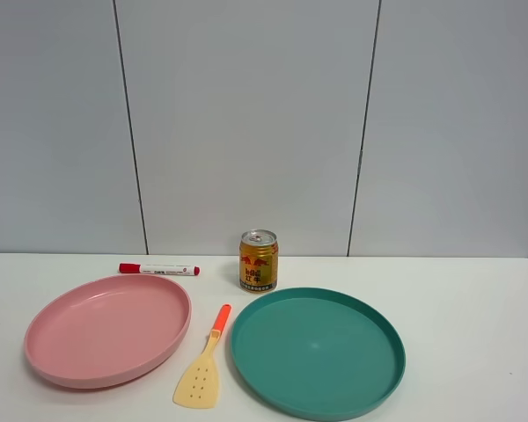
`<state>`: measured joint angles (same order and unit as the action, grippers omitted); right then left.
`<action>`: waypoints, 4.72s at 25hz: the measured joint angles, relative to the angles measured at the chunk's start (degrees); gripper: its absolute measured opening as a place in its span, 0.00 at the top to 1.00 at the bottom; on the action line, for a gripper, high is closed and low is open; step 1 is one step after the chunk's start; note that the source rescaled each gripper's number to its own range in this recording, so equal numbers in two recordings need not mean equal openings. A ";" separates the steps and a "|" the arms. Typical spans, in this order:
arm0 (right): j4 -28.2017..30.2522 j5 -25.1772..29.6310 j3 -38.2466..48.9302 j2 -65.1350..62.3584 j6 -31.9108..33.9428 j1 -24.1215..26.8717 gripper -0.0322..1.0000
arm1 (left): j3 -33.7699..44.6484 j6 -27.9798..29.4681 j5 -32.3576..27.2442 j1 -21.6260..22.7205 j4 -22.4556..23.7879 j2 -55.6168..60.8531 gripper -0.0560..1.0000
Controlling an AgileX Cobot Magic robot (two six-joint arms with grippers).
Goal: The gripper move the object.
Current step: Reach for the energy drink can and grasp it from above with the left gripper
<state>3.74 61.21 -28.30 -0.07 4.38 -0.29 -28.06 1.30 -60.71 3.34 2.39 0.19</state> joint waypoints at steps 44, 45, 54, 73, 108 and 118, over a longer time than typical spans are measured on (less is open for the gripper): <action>0.00 0.00 0.00 0.00 0.00 0.00 0.00 | -1.41 -2.00 53.23 -9.61 -18.64 -36.55 0.00; 0.00 0.00 0.00 0.00 0.00 0.00 0.00 | -1.41 -2.00 55.47 -12.17 -17.98 -38.65 0.00; 0.00 0.00 0.00 0.00 0.00 0.00 0.00 | -1.41 -2.00 70.27 -26.67 -15.20 -59.99 0.00; 0.00 0.00 0.00 0.00 0.00 0.00 0.00 | -1.52 2.87 102.71 -27.30 -4.84 -91.01 0.00; 0.00 0.00 0.00 0.00 0.00 0.00 0.00 | -11.04 16.81 113.43 -27.36 13.75 -109.62 0.00; 0.00 0.00 0.00 0.00 0.00 0.00 0.00 | -18.72 21.27 113.01 -27.36 13.75 -117.66 0.00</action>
<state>3.74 61.21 -28.30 -0.07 4.38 -0.29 -46.78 22.57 52.30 -24.03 16.14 -117.47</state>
